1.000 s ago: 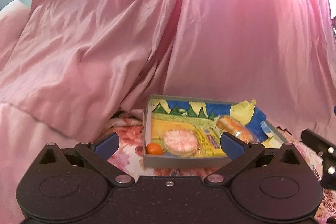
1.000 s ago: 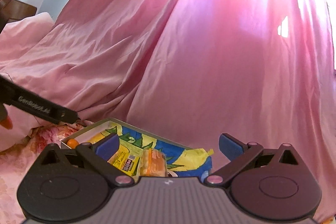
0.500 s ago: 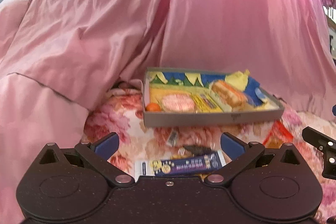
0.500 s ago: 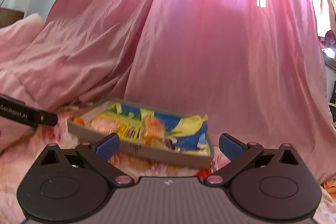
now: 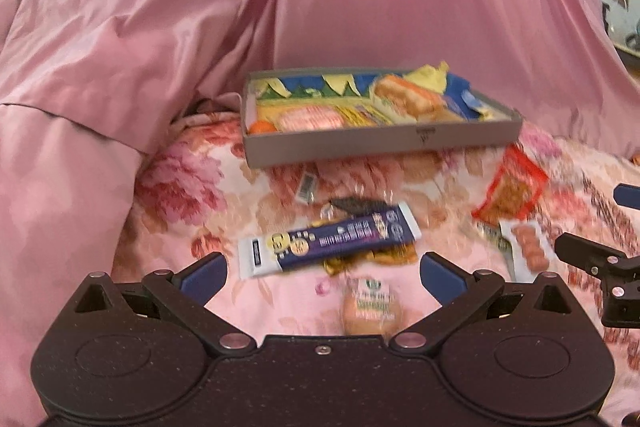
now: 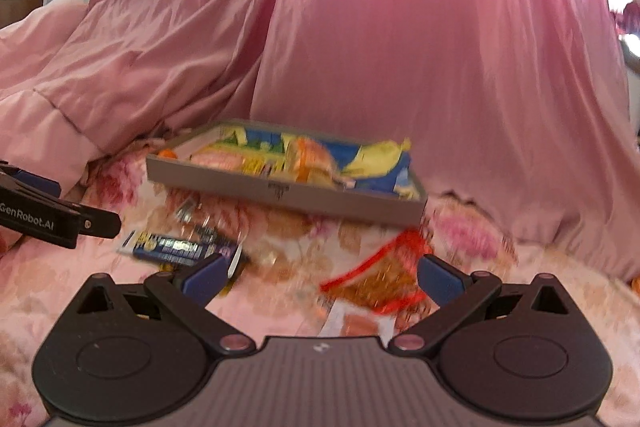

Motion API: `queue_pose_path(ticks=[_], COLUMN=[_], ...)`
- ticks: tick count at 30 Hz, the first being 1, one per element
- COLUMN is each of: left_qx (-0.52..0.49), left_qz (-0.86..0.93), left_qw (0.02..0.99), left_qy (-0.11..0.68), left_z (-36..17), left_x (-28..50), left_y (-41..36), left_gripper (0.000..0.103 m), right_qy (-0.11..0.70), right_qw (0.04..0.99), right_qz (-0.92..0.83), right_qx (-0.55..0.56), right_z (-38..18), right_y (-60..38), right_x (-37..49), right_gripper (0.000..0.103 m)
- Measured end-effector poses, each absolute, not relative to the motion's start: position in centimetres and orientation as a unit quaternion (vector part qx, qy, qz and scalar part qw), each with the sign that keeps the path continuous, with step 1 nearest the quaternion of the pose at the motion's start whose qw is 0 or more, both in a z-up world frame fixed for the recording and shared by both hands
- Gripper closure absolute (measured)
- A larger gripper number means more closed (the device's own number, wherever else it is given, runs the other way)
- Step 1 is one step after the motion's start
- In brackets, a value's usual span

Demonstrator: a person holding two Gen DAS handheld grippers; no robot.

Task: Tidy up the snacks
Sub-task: 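Withdraw both tools up from the grey box, then lower left tool onto the WUTANG biscuit while right tool approaches the sausage pack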

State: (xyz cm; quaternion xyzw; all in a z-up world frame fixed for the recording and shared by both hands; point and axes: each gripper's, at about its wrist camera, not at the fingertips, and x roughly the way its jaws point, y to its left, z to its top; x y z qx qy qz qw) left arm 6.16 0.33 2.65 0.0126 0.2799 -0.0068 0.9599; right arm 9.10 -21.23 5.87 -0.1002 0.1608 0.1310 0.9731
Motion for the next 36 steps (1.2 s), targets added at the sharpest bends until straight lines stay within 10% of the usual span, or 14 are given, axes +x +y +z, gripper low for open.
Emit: queue_pose_path(ticks=[36], left_qx=[0.037], left_qz=[-0.033], left_qw=[0.94], left_qy=[0.336], left_z=[-2.5], left_x=[8.5], left_y=[-1.0], left_gripper=[0.001], right_qy=[0.294], right_qw=[0.948], right_qz=[0.112], right_qx=[-0.057], right_z=[0.5], right_y=[-22.1], right_x=[12.3], right_gripper=[0.0])
